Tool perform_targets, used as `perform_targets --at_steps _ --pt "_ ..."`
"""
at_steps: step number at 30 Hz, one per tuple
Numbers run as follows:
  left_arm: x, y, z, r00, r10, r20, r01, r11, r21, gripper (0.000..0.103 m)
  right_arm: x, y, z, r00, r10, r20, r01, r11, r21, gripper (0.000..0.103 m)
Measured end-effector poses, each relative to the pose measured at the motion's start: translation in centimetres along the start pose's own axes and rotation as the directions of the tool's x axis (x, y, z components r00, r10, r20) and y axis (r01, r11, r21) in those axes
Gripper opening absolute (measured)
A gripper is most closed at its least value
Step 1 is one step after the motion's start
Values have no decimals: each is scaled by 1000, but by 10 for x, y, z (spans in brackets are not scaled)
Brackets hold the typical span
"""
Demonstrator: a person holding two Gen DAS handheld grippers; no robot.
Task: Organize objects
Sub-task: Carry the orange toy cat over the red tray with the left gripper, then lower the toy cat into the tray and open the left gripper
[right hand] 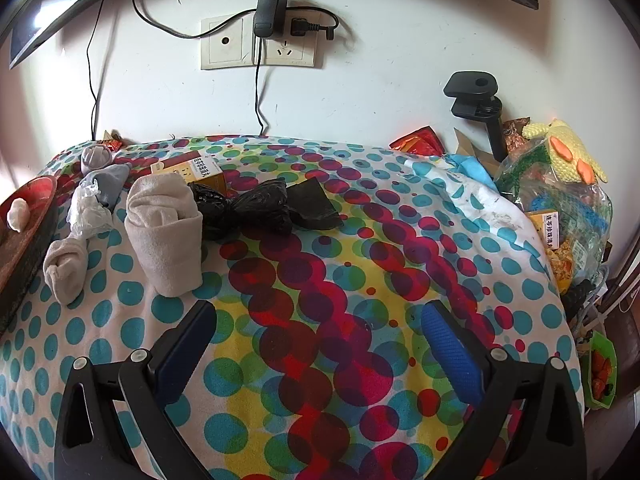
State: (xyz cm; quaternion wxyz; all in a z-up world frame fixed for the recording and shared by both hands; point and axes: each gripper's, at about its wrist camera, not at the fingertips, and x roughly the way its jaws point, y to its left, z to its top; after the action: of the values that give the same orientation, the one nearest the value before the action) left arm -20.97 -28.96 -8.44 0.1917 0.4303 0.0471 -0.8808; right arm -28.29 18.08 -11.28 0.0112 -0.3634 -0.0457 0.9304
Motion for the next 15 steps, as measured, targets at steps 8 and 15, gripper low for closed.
perform_targets --at_steps 8,15 --pt "12 31 -4 999 -30 -23 30 999 -24 48 1 0 0 1000 11 -2 -11 1000 -2 102" --pt "26 34 10 999 -24 -39 21 998 -67 48 2 0 0 1000 12 -5 -12 1000 -3 102"
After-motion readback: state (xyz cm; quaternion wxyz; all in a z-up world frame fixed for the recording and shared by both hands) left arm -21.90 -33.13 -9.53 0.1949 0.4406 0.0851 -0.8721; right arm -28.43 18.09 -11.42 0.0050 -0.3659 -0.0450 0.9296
